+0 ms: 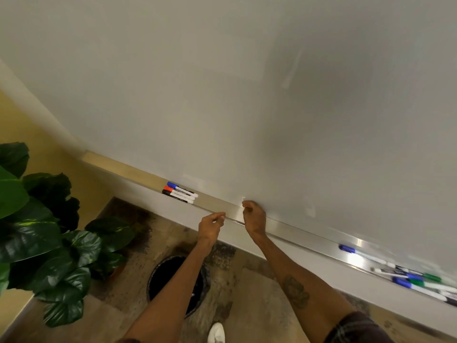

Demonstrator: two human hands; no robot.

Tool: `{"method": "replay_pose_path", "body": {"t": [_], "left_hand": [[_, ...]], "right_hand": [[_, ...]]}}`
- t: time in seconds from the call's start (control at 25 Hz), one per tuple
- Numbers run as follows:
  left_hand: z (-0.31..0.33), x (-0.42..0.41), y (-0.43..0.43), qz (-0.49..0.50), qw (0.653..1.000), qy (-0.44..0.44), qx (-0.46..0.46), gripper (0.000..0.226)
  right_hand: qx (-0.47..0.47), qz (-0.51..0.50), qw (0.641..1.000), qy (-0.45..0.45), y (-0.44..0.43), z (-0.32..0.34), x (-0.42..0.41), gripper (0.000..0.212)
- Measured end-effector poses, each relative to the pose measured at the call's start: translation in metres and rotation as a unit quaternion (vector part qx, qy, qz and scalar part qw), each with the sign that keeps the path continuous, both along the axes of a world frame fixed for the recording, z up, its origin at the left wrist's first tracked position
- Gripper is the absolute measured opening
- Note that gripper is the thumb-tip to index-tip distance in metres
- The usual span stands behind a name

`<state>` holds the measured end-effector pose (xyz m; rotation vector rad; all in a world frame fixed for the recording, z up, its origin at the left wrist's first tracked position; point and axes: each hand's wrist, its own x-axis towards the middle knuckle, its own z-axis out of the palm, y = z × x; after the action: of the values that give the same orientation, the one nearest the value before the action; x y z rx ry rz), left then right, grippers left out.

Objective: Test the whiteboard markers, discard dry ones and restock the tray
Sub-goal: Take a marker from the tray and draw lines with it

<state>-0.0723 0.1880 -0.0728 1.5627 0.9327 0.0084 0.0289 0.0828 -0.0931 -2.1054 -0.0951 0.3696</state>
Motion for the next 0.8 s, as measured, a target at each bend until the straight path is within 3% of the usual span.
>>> {"method": "replay_pose_path", "body": {"t": [0.52, 0.8], "left_hand": [[0.01, 0.065, -0.205, -0.157, 0.987, -0.041, 0.019, 0.024], [-0.009, 0.089, -0.298, -0.191, 0.981, -0.035, 0.005, 0.027]], "right_hand": [[-0.01, -0.13, 0.991, -0.036, -0.253, 0.023, 0.005, 0.029], [-0.053, -0.229, 0.972, 0.018, -0.37, 0.013, 0.011, 0.034]]}}
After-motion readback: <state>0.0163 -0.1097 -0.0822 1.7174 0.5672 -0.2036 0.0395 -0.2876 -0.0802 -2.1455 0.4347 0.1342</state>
